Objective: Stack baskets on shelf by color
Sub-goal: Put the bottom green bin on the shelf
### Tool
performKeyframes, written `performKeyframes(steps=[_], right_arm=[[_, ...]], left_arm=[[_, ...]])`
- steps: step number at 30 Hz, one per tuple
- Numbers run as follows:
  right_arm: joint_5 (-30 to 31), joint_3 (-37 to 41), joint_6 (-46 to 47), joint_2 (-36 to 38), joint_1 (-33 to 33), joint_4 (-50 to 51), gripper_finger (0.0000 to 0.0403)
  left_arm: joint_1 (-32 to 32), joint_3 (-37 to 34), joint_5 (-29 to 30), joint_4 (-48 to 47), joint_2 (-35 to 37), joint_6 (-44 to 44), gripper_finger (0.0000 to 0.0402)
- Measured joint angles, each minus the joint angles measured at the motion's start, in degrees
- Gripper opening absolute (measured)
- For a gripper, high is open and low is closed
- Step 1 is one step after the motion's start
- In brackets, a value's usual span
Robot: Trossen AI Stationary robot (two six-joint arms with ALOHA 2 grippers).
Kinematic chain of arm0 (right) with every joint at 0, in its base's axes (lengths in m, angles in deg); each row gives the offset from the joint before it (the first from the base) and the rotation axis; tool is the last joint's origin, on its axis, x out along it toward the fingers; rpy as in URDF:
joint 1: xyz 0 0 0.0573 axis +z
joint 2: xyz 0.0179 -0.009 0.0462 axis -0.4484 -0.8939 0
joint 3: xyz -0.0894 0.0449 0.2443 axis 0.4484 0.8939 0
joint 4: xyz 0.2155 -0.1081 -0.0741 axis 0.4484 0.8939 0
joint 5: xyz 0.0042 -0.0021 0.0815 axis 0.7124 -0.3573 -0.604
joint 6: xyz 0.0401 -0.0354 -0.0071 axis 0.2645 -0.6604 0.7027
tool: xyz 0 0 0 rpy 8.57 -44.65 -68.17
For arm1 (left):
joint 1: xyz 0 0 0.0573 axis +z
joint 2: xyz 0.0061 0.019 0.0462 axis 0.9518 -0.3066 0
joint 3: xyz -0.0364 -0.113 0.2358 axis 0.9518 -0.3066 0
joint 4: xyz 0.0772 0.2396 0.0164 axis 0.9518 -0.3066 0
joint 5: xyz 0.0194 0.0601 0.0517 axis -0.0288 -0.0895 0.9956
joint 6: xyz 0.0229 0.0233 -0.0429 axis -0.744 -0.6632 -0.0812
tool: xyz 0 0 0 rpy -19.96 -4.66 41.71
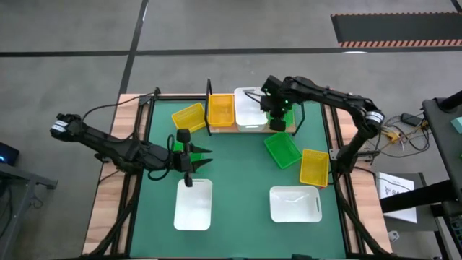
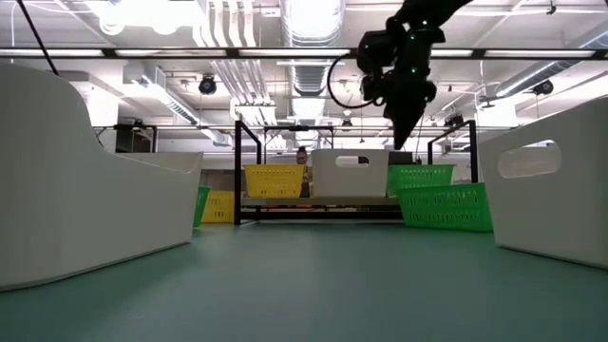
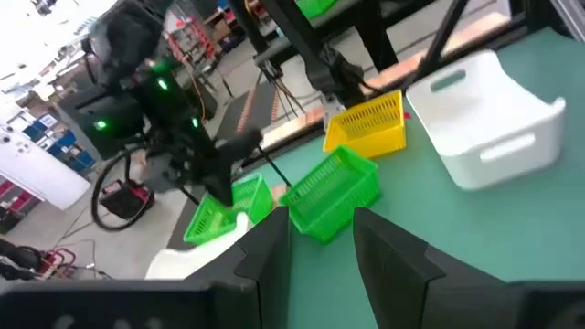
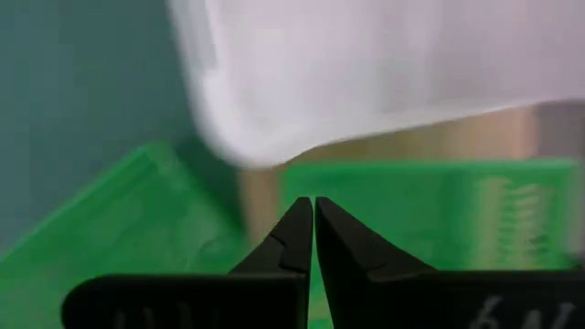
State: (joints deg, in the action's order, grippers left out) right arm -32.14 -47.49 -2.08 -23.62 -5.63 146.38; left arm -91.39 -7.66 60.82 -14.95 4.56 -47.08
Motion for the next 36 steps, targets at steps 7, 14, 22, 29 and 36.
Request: performKeyframes(steps=[7,14,22,29,36], right_arm=[[3.27,-3.0,4.24,-1.6,0.92,11.37,0.0009],[7.03,-0.14,7.49,-0.31,-0.47,9.92,0.0009],[15.53,5.69,9.16,-0.24,0.09,12.74,0.0009],[17.35,3.72,10.01,-0.11,1.36,6.78,0.0009],[14.71,4.19,8.88,-0.72,1.64,-0.26,0.0009]], left_arm=[[0.02,-2.6,0.0,0.36,4.68,-0.32,0.0108],[0.02,-4.9,-0.02,0.5,7.89,-1.49,0.0108],[0.02,-5.07,-0.04,0.52,7.75,-1.49,0.0109],[0.02,-5.07,-0.04,1.78,7.77,-1.54,0.0109],[0.02,-5.07,-0.08,1.96,7.75,-1.53,0.0109]])
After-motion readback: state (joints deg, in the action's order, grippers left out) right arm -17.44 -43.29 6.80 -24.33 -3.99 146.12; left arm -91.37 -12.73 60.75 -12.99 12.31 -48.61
